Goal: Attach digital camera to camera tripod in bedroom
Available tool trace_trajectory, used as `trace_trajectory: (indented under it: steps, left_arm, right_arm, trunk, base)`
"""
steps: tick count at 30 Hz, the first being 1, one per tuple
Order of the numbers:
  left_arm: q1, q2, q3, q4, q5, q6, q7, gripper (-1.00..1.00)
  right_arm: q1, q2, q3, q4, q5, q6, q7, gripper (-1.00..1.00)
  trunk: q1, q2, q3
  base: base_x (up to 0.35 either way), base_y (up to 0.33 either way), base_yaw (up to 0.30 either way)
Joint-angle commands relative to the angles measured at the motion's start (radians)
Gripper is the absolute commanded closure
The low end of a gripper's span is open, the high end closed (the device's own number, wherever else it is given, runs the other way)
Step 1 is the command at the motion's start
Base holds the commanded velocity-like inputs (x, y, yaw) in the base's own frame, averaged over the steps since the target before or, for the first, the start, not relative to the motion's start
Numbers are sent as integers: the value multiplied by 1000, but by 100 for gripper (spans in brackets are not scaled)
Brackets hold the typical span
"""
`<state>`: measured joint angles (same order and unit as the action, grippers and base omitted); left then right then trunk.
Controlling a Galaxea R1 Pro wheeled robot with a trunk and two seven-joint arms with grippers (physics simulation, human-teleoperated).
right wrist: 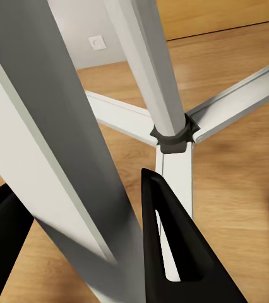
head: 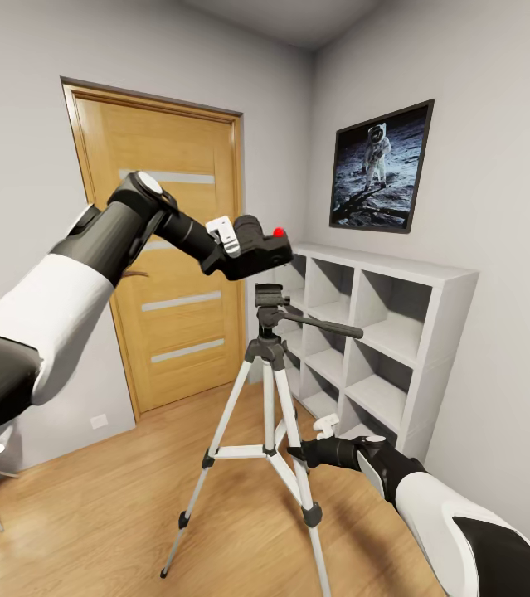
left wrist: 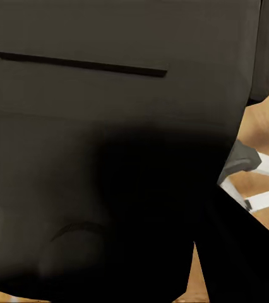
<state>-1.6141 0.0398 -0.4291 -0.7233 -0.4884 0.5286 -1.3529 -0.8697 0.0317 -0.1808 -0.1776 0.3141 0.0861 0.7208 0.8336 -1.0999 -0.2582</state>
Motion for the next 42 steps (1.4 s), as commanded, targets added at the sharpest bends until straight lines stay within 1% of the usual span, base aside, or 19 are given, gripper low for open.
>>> trace_trajectory:
  steps: [1, 3, 5, 9, 25, 32, 42]
  left_arm:
    - [-1, 2, -20, -2, -2, 9, -6, 100]
    - [-1, 3, -39, -2, 1, 9, -7, 100]
    - [-1, 3, -50, -2, 3, 9, -10, 100]
    - [-1, 2, -58, -2, 7, 10, -22, 100]
    - [-1, -5, -59, 2, 11, 18, -28, 100]
    - [-1, -18, -59, 10, 10, 23, -27, 100]
    - [-1, -25, -57, 13, 7, 24, -25, 100]
  right_arm:
    - [0, 1, 23, -2, 14, 9, 3, 100]
    - [0, 1, 23, -2, 14, 8, 3, 100]
    - [0, 1, 23, -2, 14, 8, 3, 100]
    - [0, 1, 23, -2, 14, 9, 3, 100]
    - [0, 1, 23, -2, 14, 9, 3, 100]
    - [0, 1, 23, -2, 14, 9, 3, 100]
    - [0, 1, 23, -2, 14, 9, 3, 100]
  trunk:
    - [0, -1, -2]
    - [0, -1, -2]
    - [0, -1, -2]
    - [0, -1, -2]
    - [0, -1, -2]
    - [0, -1, -2]
    - [0, -1, -2]
  base:
    - [0, 0, 0]
    - [0, 0, 0]
    - [0, 0, 0]
    - [0, 0, 0]
    - [0, 0, 0]
    - [0, 0, 0]
    - [0, 0, 0]
